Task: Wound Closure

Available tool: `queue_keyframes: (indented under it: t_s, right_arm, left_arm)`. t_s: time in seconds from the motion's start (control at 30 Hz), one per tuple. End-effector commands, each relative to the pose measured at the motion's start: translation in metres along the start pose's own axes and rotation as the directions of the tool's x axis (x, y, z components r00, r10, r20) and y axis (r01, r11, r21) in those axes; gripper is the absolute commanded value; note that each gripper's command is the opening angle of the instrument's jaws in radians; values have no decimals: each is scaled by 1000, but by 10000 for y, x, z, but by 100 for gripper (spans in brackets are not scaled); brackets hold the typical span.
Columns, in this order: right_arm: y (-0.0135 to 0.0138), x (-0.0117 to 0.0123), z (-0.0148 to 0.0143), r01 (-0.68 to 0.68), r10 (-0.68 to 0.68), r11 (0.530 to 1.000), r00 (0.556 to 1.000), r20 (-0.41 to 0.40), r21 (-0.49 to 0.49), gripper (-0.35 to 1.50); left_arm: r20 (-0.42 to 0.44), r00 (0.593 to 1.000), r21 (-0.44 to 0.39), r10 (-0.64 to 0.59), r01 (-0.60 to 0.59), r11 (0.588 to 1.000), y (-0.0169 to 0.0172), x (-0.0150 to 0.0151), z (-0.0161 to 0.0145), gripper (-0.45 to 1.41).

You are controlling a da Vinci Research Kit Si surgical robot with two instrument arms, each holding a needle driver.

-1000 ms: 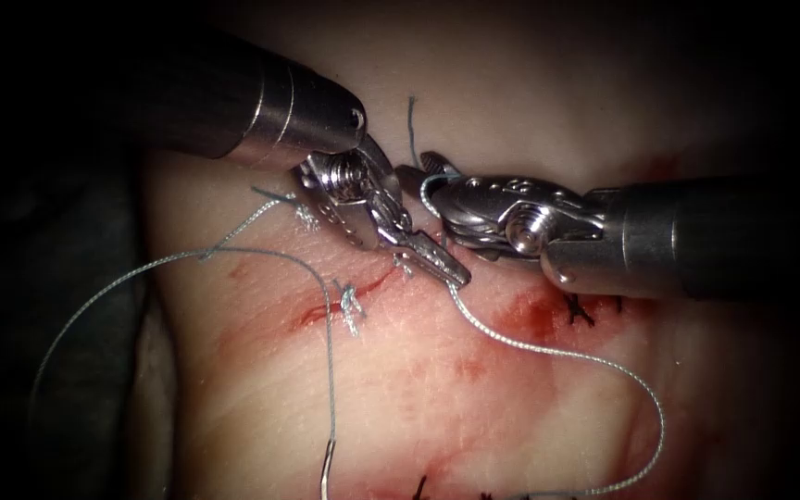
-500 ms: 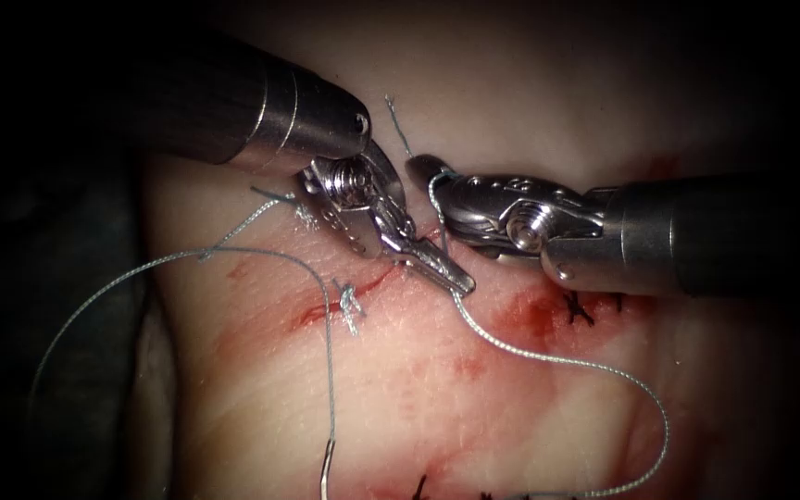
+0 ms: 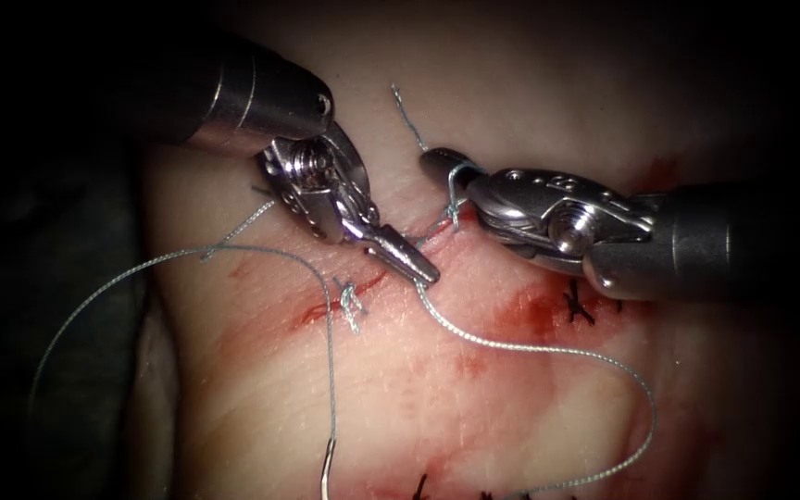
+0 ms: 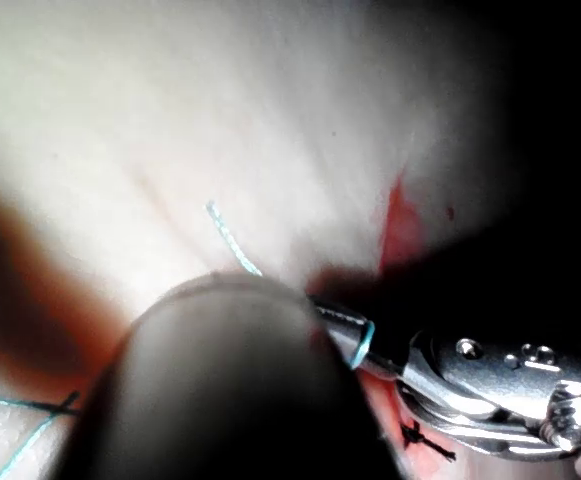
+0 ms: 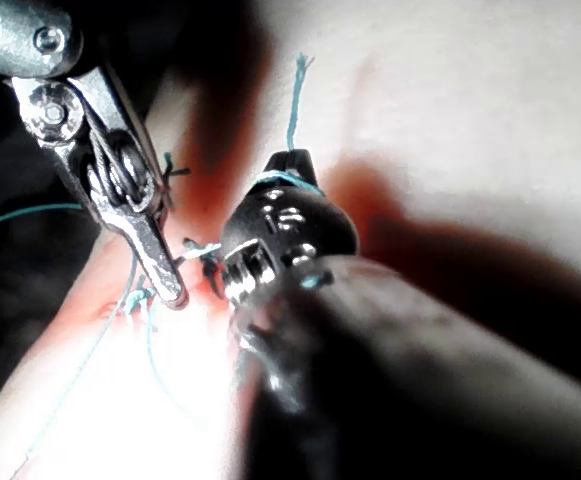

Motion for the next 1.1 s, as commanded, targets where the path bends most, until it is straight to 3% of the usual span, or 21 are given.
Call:
queue_keyframes:
  t_s: [0.03,0.4,0.57,0.8,1.1]
  right_arm:
    - [-5,-6,-4,-9,9,1000,1000,4,27,-35]
    - [-1,-28,-30,29,-28,993,1000,-5,116,-35]
    - [0,-36,-38,40,-39,989,999,-11,139,-35]
    - [-4,-49,-49,81,-74,966,997,-37,247,-35]
    - [5,-60,-60,181,-182,914,983,-34,364,-35]
  left_arm:
    - [-10,1000,-11,1,-1,1000,0,5,-1,-45]
    - [-86,996,-50,-8,4,999,5,31,-38,-45]
    - [-119,993,-3,-2,1,1000,4,40,-45,-45]
    - [-157,988,90,15,-1,996,-6,57,-49,-45]
    - [-171,985,117,6,14,993,8,67,-63,-45]
